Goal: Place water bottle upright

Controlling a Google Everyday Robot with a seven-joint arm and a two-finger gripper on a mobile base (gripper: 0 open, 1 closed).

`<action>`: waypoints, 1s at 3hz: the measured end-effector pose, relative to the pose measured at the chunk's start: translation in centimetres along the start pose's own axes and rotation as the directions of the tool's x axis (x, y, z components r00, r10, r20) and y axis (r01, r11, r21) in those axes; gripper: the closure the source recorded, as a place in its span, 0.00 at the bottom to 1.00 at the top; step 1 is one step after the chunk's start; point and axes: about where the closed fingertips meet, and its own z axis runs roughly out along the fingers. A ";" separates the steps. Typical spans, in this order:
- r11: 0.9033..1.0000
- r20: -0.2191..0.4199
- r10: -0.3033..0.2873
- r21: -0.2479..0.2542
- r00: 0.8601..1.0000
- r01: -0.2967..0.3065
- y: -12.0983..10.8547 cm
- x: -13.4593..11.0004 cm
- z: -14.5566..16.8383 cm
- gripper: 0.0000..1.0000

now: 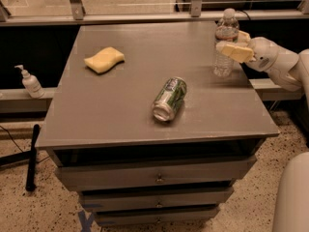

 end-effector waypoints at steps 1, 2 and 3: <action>1.000 0.000 0.000 0.002 1.000 0.000 0.0 0.1 -0.1 0.00; 1.000 0.000 0.000 0.003 1.000 0.000 0.0 0.1 -0.2 0.00; 1.000 -0.001 -0.003 0.008 1.000 0.003 0.0 -0.1 -0.4 0.00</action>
Offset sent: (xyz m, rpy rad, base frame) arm -0.0030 -0.0110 -0.0055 0.0000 0.0042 -0.0192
